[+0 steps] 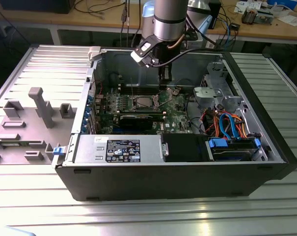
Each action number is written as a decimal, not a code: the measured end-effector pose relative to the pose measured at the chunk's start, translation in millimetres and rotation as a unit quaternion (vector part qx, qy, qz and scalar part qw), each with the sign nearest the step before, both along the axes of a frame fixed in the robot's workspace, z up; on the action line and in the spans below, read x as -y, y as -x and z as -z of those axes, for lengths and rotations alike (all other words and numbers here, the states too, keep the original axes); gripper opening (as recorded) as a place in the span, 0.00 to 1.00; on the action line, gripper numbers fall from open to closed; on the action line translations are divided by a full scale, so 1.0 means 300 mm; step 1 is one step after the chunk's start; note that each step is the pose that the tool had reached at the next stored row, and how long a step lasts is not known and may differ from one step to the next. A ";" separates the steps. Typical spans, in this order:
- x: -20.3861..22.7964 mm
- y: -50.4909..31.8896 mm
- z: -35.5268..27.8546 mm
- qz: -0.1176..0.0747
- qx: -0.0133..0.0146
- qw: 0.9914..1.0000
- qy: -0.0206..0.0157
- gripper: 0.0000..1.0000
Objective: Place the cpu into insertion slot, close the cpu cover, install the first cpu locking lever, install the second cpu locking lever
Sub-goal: 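Close the cpu cover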
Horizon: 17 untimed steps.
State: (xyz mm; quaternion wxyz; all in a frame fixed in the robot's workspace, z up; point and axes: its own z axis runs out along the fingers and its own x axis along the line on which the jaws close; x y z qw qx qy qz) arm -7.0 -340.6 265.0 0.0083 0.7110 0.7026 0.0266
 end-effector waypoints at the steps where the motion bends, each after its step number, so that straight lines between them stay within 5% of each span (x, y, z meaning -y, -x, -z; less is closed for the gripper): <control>1: 0.000 -0.003 0.000 0.000 0.000 1.000 0.000 0.11; 17: 0.000 -0.048 0.000 0.000 0.000 1.000 0.000 0.11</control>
